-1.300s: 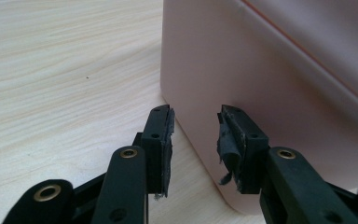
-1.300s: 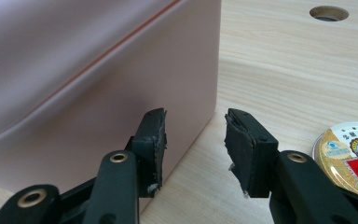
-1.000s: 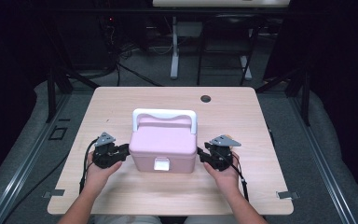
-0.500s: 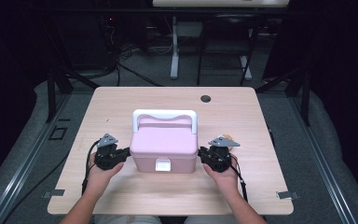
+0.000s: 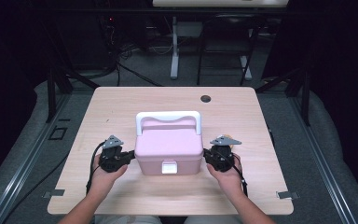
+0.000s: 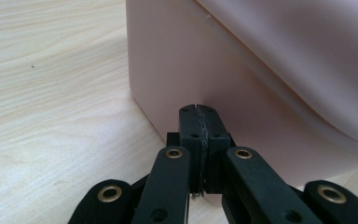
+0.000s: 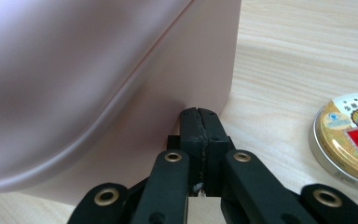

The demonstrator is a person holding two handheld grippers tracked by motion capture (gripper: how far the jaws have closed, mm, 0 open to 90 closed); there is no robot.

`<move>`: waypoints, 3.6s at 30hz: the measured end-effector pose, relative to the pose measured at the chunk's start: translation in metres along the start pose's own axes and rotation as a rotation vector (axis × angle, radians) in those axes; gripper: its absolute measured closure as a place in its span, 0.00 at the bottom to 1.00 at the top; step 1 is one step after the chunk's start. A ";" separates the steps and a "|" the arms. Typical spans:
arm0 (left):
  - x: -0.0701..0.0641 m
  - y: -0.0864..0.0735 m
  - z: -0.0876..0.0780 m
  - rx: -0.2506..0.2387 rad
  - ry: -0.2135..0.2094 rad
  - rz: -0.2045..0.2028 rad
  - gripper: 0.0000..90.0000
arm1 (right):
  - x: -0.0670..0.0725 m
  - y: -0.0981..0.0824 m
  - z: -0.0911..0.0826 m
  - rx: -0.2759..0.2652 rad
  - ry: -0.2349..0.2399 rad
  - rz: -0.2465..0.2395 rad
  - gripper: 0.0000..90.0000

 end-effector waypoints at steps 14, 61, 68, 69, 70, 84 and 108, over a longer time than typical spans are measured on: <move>-0.009 -0.005 -0.011 0.031 -0.026 -0.001 1.00 | 0.008 -0.014 -0.025 0.031 0.055 -0.018 1.00; -0.005 0.019 -0.052 0.115 -0.124 0.077 0.56 | 0.004 0.007 -0.061 0.129 0.150 -0.145 0.54; -0.008 0.028 -0.058 0.100 -0.171 0.116 0.54 | 0.003 0.016 -0.065 0.136 0.173 -0.160 0.51; -0.008 0.028 -0.058 0.100 -0.171 0.116 0.54 | 0.003 0.016 -0.065 0.136 0.173 -0.160 0.51; -0.008 0.029 -0.059 0.107 -0.175 0.116 0.54 | 0.003 0.018 -0.067 0.141 0.175 -0.159 0.51; -0.008 0.045 -0.066 0.111 -0.162 0.109 0.54 | 0.003 0.038 -0.079 0.141 0.193 -0.185 0.48; -0.009 0.068 -0.069 0.093 -0.166 0.121 0.56 | 0.009 0.067 -0.085 0.145 0.232 -0.198 0.48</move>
Point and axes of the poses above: each handheld gripper's, and its own axes: z roughly forward along the jaws, y roughly out of its top, x roughly to its left, the point moved 3 cm from there along z, roughly forward along the jaws, and after that the axes turned 13 degrees about -x, right-handed, at the moved point
